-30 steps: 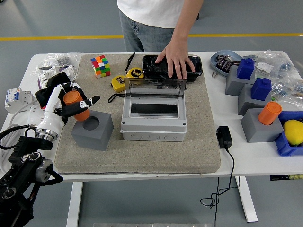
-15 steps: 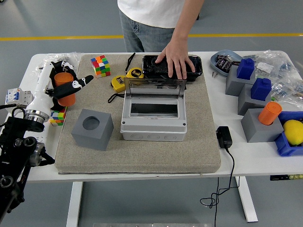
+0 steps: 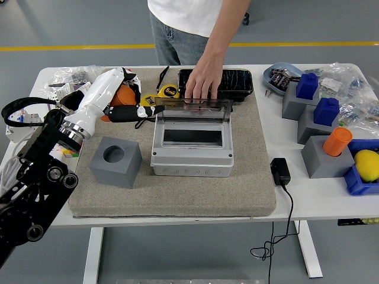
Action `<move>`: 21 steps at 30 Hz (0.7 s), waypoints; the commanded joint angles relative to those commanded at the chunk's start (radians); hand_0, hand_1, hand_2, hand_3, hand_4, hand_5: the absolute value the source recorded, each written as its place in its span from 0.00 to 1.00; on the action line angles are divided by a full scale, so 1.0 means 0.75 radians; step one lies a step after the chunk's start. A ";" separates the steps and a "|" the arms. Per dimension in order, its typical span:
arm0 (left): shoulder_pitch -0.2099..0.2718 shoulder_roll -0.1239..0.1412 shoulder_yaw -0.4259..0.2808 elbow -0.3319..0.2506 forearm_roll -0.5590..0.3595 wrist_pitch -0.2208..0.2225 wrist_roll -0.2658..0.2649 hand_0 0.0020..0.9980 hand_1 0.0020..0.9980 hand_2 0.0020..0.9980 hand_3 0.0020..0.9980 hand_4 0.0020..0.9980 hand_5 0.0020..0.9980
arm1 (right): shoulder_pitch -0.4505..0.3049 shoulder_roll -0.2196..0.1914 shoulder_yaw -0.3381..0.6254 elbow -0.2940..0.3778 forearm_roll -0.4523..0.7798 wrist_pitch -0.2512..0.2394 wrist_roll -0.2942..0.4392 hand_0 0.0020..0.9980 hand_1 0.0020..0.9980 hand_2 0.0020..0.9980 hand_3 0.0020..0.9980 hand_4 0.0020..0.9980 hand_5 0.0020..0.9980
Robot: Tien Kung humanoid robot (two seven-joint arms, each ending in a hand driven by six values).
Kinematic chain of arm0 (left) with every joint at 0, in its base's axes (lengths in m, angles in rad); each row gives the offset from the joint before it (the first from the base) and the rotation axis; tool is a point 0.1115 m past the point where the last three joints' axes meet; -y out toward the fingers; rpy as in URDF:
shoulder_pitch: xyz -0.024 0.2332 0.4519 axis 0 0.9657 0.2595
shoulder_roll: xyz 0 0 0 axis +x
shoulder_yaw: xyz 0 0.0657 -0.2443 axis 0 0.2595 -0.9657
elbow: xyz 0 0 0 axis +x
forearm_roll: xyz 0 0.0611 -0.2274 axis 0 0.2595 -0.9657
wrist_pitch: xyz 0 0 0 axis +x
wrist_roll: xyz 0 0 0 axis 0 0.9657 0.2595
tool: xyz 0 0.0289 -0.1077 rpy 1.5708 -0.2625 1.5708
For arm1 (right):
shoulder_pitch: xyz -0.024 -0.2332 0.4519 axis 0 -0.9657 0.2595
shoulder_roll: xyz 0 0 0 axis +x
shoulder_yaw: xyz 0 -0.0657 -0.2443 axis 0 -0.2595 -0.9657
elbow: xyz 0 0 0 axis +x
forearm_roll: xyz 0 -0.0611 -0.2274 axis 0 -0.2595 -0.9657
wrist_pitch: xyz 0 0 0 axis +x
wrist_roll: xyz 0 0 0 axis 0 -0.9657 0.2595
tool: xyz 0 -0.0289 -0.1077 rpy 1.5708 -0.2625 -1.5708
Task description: Fetch the battery,place it into the box,close the lid of the box
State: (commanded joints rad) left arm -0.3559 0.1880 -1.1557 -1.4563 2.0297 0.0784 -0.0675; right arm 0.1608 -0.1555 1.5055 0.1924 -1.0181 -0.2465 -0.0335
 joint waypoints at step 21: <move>-0.140 -0.124 0.293 0.079 0.042 -0.087 0.113 0.05 0.00 0.00 0.00 1.00 0.62 | 0.014 -0.013 -0.008 -0.002 0.001 0.001 0.004 0.81 0.77 0.75 0.79 1.00 1.00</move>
State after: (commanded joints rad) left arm -0.4607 0.0948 -0.9361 -1.3968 2.0611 0.0128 0.0169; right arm 0.1712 -0.1649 1.4994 0.1908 -1.0174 -0.2455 -0.0304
